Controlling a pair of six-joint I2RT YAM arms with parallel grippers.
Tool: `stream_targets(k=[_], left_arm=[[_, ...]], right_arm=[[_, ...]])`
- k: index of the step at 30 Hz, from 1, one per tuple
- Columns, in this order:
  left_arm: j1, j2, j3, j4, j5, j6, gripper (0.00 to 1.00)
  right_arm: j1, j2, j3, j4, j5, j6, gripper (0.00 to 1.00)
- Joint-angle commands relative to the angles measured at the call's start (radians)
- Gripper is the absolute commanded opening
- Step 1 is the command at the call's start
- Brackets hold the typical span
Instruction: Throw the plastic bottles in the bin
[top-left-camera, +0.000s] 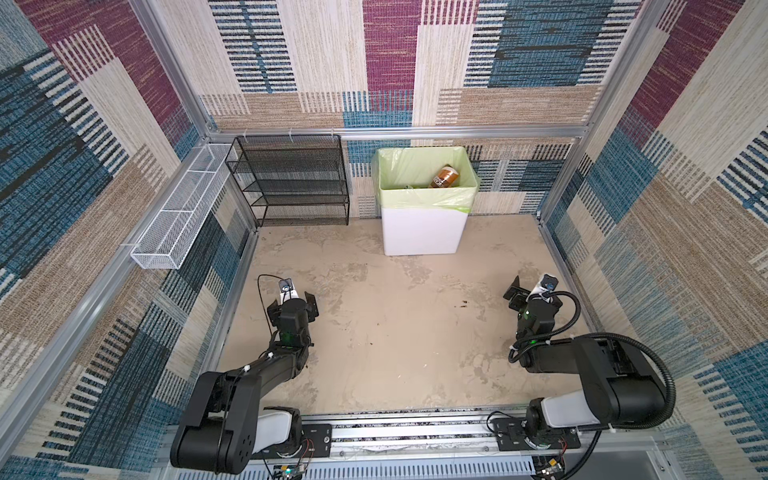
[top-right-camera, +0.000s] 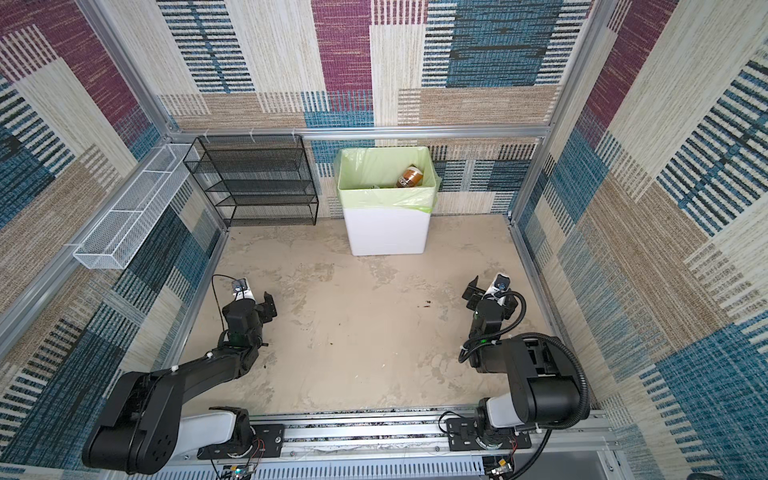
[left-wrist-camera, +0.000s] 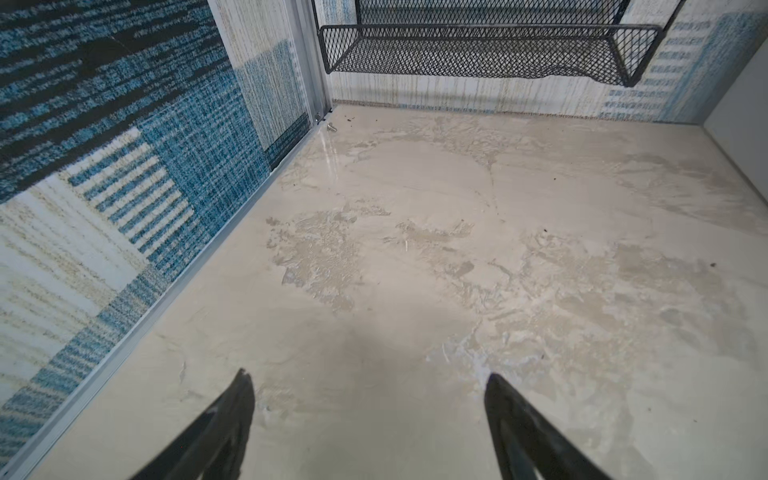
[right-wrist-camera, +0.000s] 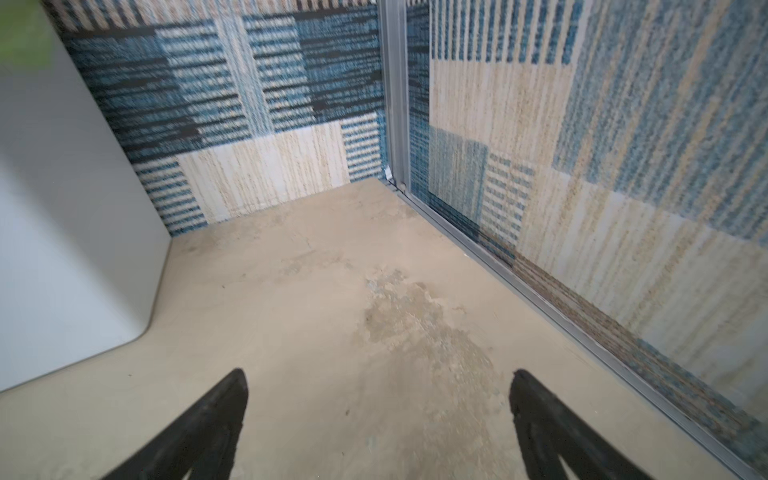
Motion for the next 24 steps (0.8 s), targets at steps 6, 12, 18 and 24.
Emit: stream_targets(k=[6, 12, 18, 24], left_arm=[[-0.003, 0.199, 0.009, 0.348, 0.062, 0.148, 0.92], [0.034, 0.176, 0.071, 0.171, 0.147, 0.108, 0.96], [0.074, 0.245, 0.093, 0.200, 0.210, 0.093, 0.97], [0.074, 0.242, 0.090, 0.198, 0.221, 0.095, 0.98]], right_arm=[[0.000, 0.057, -0.002, 0.163, -0.259, -0.106, 0.99], [0.000, 0.107, -0.034, 0.270, -0.247, -0.103, 0.99], [0.000, 0.102, -0.037, 0.265, -0.247, -0.104, 0.99], [0.000, 0.102, -0.036, 0.266, -0.247, -0.104, 0.99]])
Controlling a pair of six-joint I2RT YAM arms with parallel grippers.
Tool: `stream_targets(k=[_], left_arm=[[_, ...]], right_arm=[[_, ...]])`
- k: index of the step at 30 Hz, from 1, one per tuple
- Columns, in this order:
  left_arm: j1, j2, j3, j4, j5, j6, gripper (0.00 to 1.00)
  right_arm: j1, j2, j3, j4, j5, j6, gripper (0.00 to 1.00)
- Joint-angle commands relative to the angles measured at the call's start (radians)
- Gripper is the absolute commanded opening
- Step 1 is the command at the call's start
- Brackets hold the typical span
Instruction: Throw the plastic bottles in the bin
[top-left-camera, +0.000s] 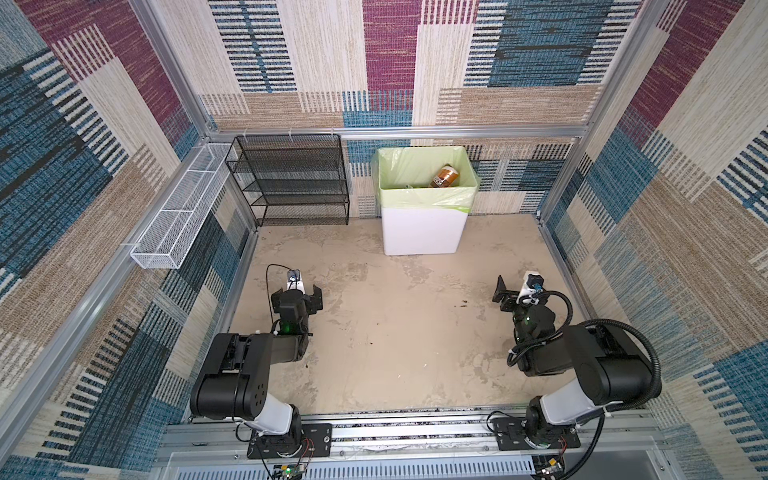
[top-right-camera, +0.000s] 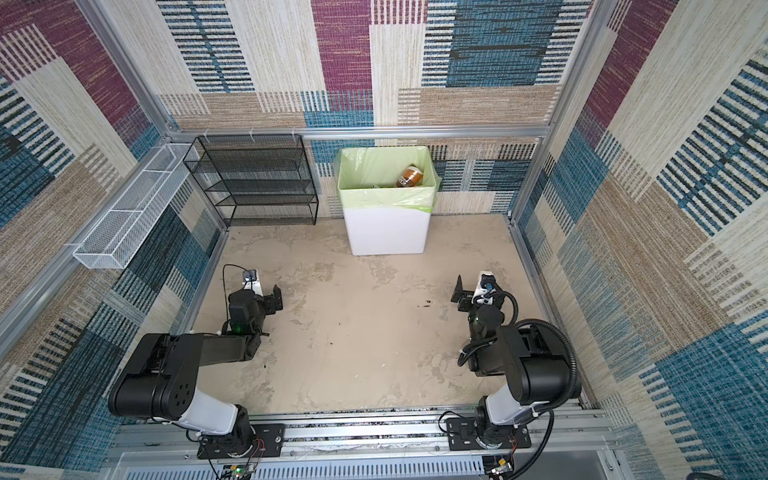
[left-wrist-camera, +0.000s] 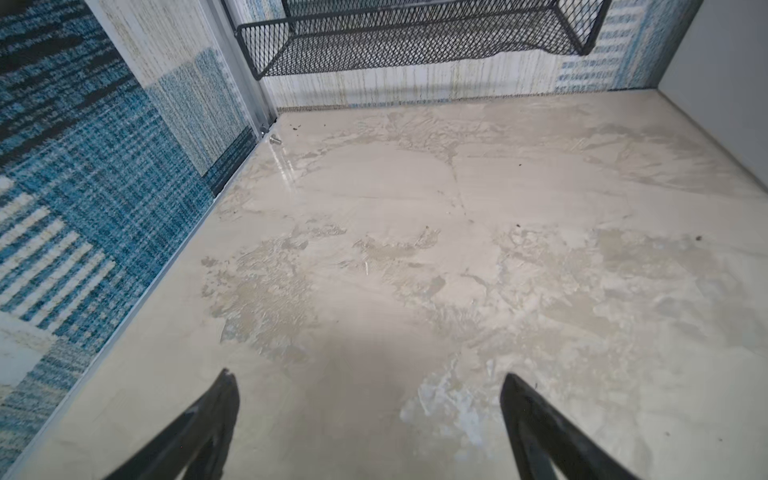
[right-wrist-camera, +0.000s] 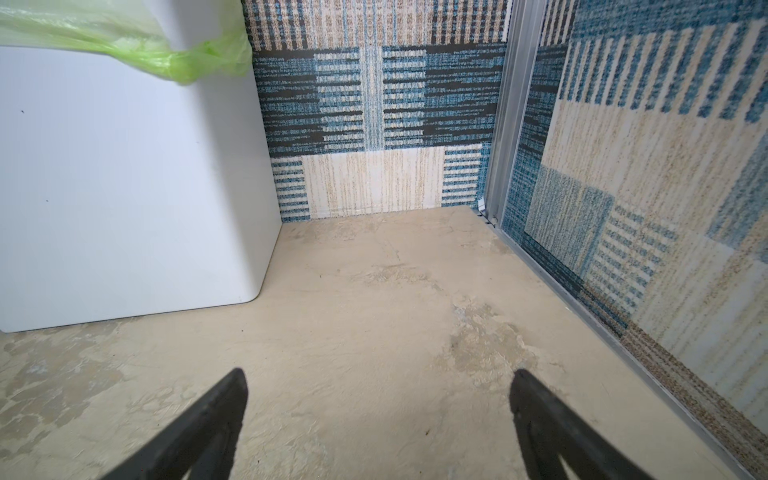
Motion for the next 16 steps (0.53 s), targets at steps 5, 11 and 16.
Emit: stream_targets(k=[5, 11, 16], left_arm=[[0.001, 0.001, 0.001, 0.017, 0.022, -0.015, 0.99], [0.001, 0.004, -0.002, 0.028, 0.022, -0.013, 0.99], [0.001, 0.004, -0.002, 0.027, 0.022, -0.013, 1.00]], right_arm=[[0.001, 0.002, 0.000, 0.041, -0.009, -0.005, 0.99], [0.000, 0.005, 0.006, 0.030, -0.013, -0.004, 0.99], [0.001, 0.002, -0.002, 0.043, -0.010, -0.006, 0.99]])
